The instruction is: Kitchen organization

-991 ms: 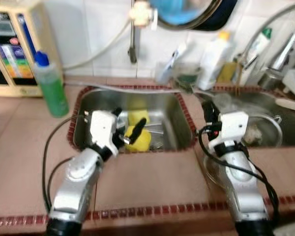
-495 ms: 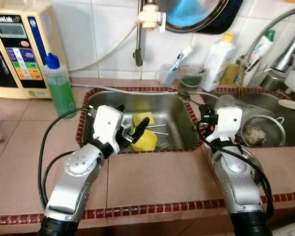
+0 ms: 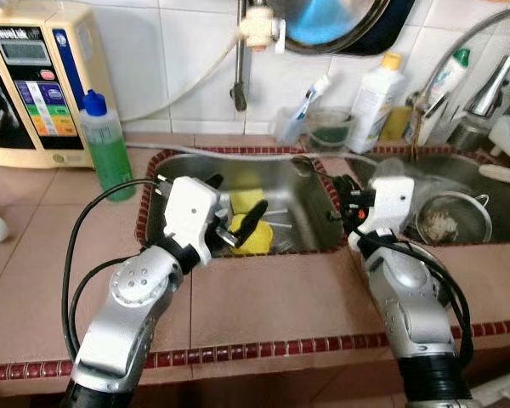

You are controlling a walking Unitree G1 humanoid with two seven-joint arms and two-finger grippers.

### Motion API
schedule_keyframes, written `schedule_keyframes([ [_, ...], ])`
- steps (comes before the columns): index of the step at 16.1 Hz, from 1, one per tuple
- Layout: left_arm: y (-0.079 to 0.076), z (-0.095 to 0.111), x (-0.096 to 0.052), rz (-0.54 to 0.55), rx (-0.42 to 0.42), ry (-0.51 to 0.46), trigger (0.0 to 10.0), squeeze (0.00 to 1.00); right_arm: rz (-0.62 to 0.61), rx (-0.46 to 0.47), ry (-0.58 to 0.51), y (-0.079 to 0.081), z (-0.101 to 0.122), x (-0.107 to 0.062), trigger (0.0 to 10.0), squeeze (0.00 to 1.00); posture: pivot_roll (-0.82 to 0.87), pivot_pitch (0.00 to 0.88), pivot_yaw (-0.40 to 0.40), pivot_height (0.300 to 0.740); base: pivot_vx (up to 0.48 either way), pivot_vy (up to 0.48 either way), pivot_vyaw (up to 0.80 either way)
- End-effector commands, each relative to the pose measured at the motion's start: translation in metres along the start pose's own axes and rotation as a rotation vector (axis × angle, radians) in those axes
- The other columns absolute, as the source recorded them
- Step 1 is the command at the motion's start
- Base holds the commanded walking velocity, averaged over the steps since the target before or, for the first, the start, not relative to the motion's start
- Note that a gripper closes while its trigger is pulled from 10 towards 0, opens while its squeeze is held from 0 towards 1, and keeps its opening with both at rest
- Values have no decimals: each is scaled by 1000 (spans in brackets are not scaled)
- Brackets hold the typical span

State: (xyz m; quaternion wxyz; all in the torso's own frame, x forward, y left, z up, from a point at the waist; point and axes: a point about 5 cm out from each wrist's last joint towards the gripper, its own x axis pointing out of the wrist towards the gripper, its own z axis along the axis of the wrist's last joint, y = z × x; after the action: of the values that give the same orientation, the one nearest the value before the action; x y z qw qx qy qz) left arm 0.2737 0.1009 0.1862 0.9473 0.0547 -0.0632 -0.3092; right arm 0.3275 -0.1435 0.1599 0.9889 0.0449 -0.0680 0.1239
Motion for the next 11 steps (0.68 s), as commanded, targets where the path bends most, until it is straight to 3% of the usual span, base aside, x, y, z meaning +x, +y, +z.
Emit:
schedule_keyframes([
  [1, -8, 4, -2, -39, 4, 7, 10000, 0, 15, 30, 4, -4, 5, 5, 10000, 0, 76, 101, -69, 740, 0, 0, 0],
  [11, -15, 3, -18, -36, -4, 65, 10000, 0, 129, 138, 74, 2, 2, 12, 10000, 0, 107, 179, -63, 740, 0, 0, 0],
])
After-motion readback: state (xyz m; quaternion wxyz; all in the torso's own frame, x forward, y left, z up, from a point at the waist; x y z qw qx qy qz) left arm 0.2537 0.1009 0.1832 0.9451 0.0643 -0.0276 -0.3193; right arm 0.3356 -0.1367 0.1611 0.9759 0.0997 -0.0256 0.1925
